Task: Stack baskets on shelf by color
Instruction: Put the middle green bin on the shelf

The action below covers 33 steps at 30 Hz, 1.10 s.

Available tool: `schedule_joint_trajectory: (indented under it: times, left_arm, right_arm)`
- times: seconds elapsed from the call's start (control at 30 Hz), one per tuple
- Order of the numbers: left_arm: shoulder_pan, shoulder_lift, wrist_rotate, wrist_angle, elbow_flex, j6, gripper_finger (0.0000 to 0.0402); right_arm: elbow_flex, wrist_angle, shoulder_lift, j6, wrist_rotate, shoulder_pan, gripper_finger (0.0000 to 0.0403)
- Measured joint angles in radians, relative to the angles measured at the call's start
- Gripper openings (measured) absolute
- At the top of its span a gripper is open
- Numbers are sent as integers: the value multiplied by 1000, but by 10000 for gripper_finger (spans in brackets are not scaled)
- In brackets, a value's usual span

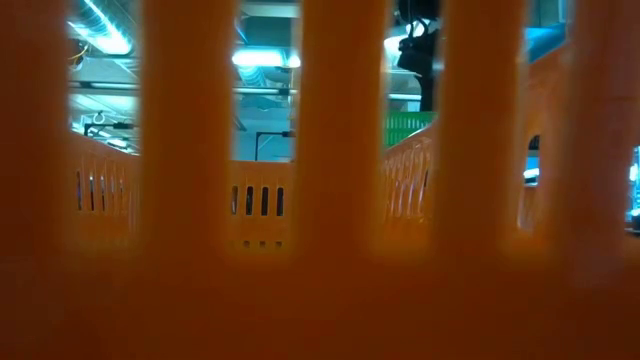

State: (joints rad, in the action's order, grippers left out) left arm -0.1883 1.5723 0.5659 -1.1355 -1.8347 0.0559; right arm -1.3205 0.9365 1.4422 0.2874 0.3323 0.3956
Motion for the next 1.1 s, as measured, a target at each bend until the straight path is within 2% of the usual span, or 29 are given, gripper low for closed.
schedule_joint_trajectory:
  times: [0.57, 0.77, 1.1]
  left_arm:
    - [0, 0, 0, 0, 0, 0, 0]
    - [0, 0, -2, 0, 0, 0, 0]
    - [0, 0, -4, 0, 0, 0, 0]
  right_arm:
    - [0, 81, 2, 50, 95, 7, 0]
    - [0, 136, 2, 97, 173, 7, 0]
    - [0, 12, 2, 0, 142, 9, 0]
